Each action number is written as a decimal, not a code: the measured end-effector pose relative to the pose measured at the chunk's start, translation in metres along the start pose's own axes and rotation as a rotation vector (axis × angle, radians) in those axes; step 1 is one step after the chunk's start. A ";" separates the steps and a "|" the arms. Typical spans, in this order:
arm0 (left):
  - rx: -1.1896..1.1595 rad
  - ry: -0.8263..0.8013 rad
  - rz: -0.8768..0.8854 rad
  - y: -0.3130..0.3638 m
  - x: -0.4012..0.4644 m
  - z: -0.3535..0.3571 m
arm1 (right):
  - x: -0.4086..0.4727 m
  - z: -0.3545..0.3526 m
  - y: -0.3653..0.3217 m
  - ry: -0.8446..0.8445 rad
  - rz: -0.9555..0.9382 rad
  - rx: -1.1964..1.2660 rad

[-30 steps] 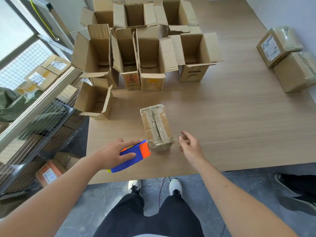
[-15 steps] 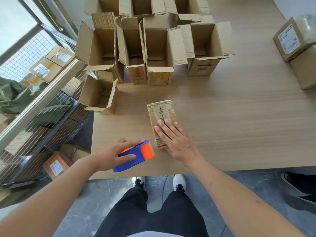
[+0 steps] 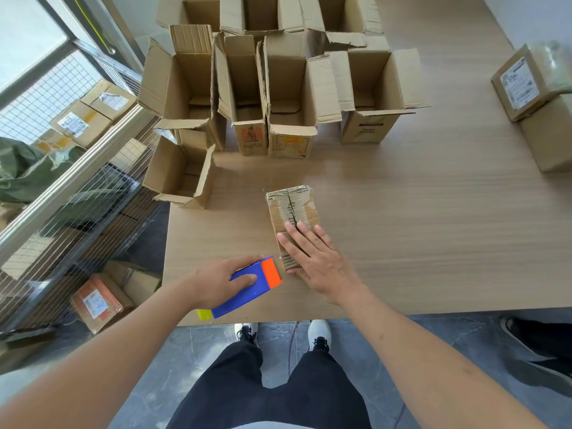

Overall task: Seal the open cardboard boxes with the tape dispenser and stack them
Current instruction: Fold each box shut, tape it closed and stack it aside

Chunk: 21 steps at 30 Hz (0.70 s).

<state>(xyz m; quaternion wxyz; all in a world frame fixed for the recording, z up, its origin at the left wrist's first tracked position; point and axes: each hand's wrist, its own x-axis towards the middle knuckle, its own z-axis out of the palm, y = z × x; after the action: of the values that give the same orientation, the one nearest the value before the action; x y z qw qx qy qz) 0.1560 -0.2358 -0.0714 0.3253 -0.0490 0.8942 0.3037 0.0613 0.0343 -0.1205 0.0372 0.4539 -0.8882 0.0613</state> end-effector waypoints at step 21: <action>0.266 0.275 -0.078 -0.006 0.006 0.003 | 0.013 -0.005 -0.034 0.085 0.280 0.226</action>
<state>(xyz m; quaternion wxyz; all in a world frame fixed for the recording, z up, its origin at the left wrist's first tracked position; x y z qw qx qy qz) 0.1551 -0.2387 -0.0799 0.2152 -0.0812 0.9599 0.1604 0.0814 0.0050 -0.1117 0.0144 0.3240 -0.9278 0.1843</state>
